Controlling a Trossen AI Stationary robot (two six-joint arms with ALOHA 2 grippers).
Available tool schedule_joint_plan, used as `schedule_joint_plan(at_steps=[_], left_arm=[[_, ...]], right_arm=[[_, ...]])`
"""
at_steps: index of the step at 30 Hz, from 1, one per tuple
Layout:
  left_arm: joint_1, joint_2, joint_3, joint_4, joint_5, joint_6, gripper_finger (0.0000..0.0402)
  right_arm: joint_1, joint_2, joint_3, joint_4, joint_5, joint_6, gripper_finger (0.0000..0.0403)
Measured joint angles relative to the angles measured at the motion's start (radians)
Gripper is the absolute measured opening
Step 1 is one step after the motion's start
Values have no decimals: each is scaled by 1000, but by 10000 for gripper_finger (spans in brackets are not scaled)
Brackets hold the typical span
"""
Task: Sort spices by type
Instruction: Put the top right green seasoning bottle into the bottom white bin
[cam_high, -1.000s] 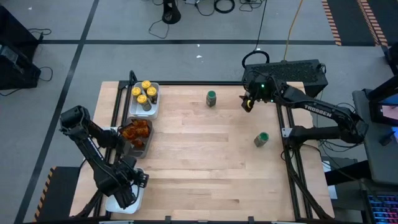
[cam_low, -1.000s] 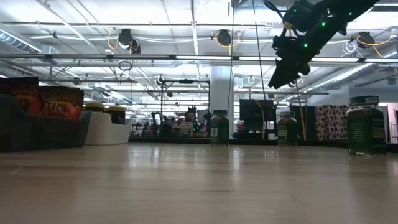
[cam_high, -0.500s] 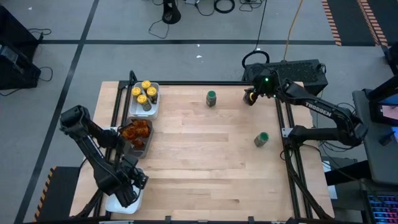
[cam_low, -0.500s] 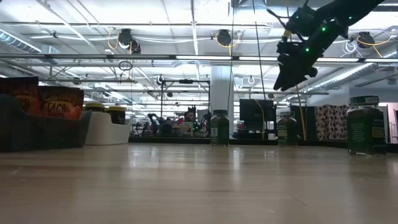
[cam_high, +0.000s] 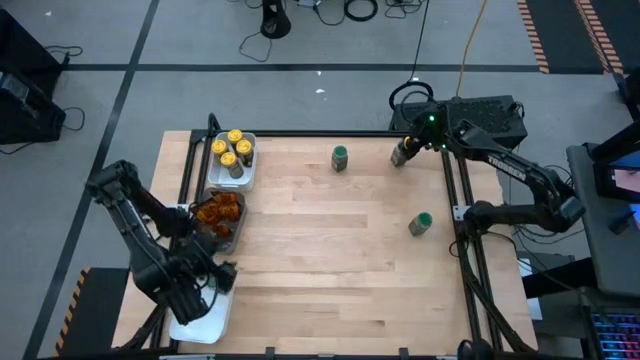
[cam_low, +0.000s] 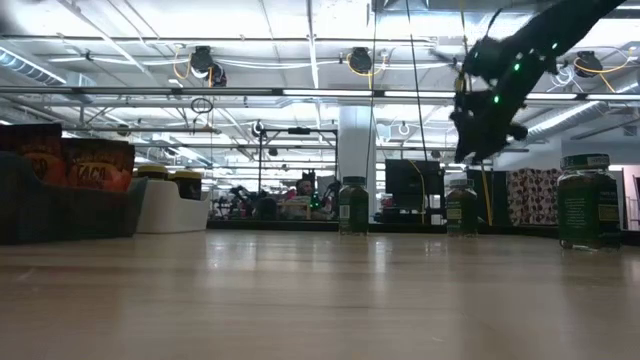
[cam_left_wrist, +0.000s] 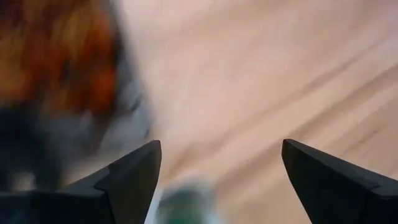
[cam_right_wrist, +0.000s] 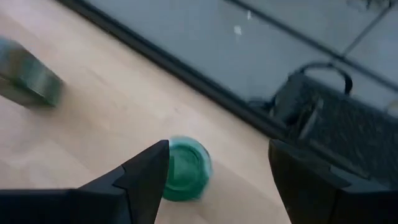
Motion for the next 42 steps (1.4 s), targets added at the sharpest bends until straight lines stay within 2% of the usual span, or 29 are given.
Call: schedule_joint_plan(at_steps=[3,5,7,9,14,19,24,31,34,42], left_arm=[[24,-29,0,-2,-291,49,336],[53,-41,0,-1,-433,100,336],[96,-46,0,1,-529,154,336],[142,-46,0,4,-572,214,336],[244,-46,-19,47,-577,335,336],[298,-46,-38,124,-542,436,336],[314,-46,-42,200,-526,529,336],[313,-46,-42,228,-520,566,336],[313,-46,-42,228,-512,567,336],[313,-46,-42,228,-473,567,336]], right_arm=[[-24,72,0,-7,-63,-10,258],[-25,111,0,4,-136,-17,258],[-24,128,0,7,-170,-19,258],[-23,130,0,7,-174,-18,258],[-22,125,0,-13,-150,-11,258],[-17,125,-18,0,-98,-11,258],[-3,125,-42,28,-98,-10,258],[-2,125,-66,49,-98,-3,256],[-2,125,-66,51,-98,-3,240],[-2,125,-66,60,-92,-12,167]])
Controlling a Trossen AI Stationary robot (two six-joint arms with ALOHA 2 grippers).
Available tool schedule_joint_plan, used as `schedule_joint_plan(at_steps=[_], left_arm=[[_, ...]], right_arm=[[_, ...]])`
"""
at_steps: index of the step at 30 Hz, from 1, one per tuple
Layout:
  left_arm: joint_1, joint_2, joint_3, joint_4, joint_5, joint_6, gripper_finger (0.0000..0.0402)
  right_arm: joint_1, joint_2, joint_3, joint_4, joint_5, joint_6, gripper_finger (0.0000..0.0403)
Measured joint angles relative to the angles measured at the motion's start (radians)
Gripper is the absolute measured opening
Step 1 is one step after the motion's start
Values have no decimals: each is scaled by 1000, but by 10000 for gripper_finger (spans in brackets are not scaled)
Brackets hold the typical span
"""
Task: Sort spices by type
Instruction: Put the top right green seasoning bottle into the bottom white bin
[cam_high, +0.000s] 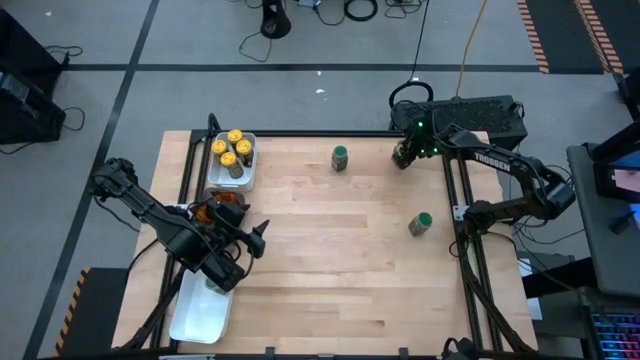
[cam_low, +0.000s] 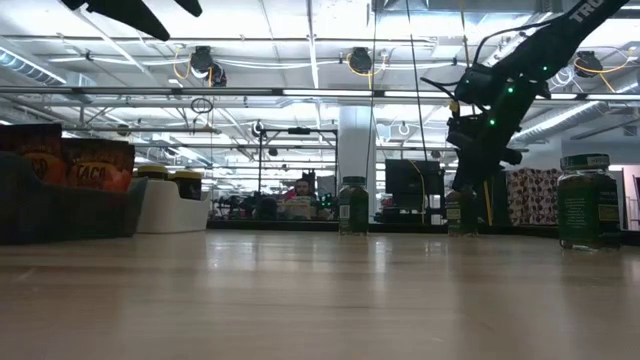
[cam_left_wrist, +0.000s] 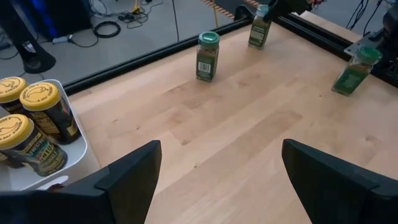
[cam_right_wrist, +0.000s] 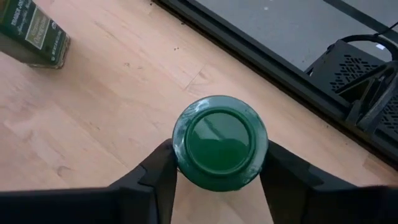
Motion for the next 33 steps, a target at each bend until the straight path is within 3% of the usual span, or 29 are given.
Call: schedule_joint_plan(at_steps=[5,12,16,21,27,33], left_arm=[[0,0,0,0,4,0,336],[0,0,0,0,4,0,336],[0,0,0,0,4,0,336],[0,0,0,0,8,0,336],[1,0,0,26,75,47,336],[1,0,0,61,100,79,336]], right_arm=[[33,-12,1,-40,-9,-15,165],[167,-116,-1,-133,-25,7,167],[297,-208,-1,-134,-86,76,168],[517,-266,-1,-70,-91,171,168],[789,-206,1,137,-85,265,168],[965,-14,61,283,-82,293,168]])
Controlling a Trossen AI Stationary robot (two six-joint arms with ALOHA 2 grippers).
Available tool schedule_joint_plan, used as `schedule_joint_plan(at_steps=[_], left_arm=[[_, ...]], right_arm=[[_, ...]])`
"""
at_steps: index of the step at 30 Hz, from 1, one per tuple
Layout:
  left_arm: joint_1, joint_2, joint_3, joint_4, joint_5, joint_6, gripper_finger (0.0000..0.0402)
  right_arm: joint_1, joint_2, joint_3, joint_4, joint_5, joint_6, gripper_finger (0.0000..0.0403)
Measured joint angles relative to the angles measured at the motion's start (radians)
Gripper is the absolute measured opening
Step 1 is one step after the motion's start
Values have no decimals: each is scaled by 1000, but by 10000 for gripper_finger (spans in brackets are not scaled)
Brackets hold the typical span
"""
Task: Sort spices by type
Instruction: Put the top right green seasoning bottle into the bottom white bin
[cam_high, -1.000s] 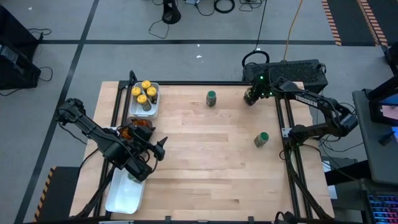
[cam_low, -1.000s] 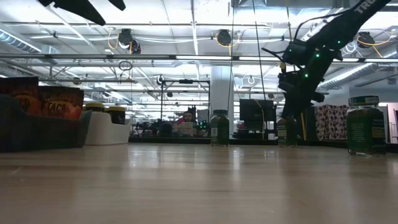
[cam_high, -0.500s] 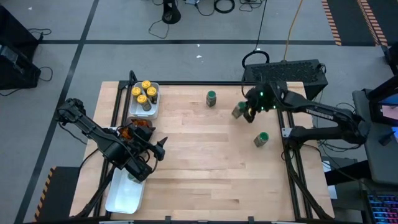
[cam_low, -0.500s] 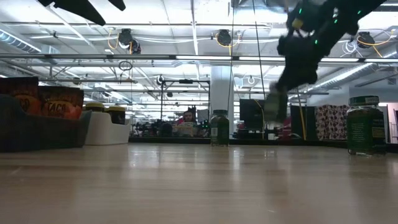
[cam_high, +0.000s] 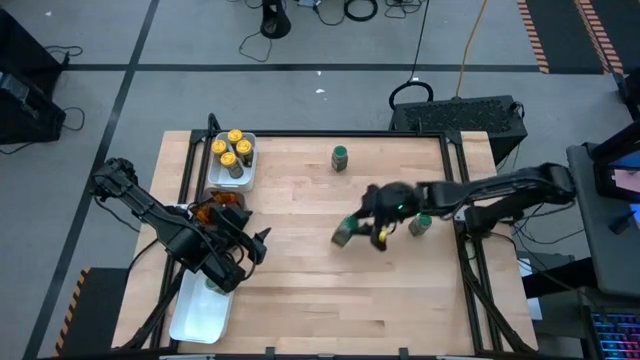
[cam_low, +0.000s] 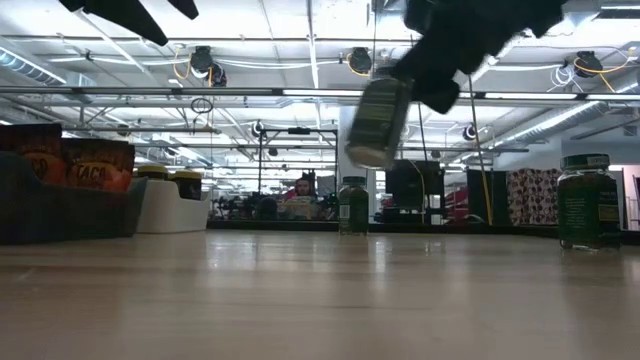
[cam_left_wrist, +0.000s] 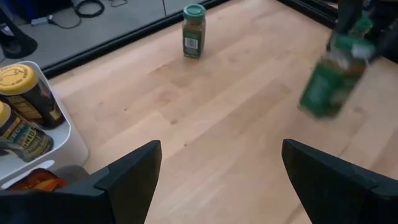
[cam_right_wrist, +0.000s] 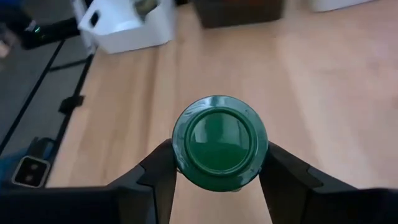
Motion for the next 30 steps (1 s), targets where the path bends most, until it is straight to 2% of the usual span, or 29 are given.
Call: schedule_joint_plan(at_steps=[11,17,22,30], left_arm=[[-1,0,0,-1,18,1,336],[-1,0,0,0,66,23,336],[-1,0,0,-1,81,27,336],[-1,0,0,-1,81,27,336]], right_arm=[[178,421,403,9,27,-132,169],[210,592,531,4,24,-169,169],[219,670,577,-4,24,-169,169],[220,680,584,-30,23,-162,180]])
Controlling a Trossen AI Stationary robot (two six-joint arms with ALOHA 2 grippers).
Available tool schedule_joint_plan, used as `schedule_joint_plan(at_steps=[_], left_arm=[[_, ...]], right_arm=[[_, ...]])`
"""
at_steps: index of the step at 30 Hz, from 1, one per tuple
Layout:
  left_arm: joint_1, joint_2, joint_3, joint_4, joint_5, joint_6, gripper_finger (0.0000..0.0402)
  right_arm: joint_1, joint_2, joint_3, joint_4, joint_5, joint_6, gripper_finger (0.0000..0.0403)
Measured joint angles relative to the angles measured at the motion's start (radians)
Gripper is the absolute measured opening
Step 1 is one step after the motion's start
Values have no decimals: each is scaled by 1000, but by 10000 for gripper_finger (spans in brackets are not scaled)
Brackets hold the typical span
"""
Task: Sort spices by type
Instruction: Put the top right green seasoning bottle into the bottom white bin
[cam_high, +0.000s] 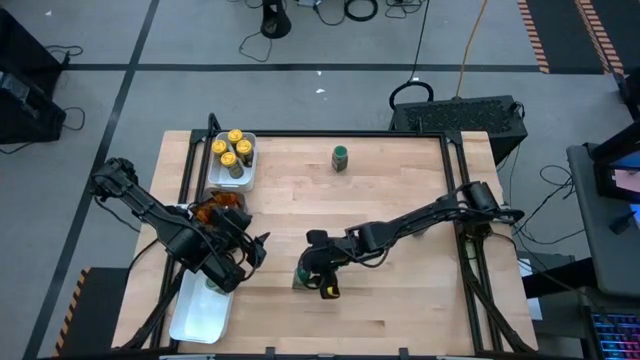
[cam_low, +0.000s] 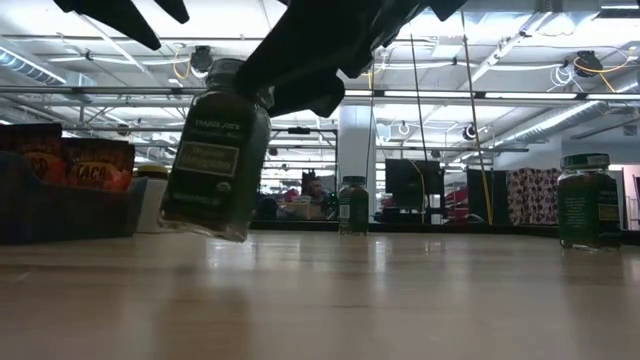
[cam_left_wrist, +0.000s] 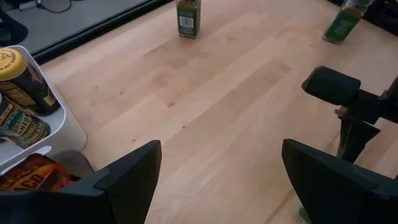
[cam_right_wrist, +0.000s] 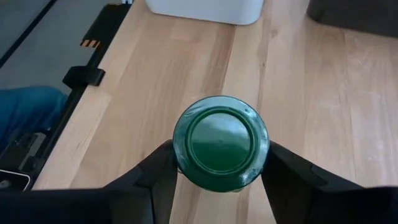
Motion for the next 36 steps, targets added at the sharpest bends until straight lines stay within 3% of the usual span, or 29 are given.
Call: schedule_joint_plan(at_steps=[11,21,24,29,32,36], left_arm=[[0,0,0,0,0,-2,336],[0,0,0,45,4,7,336],[2,0,0,136,4,82,336],[14,23,0,456,47,353,336],[22,63,0,645,78,521,336],[25,132,0,748,93,623,336]], right_arm=[[-3,0,0,-12,-1,-1,278],[-3,-89,0,-33,53,-84,290],[-2,-139,0,-94,151,-129,290],[-3,-243,-16,-232,241,-145,290],[5,-328,-110,-234,284,-122,290],[25,-507,-328,-149,405,-42,290]])
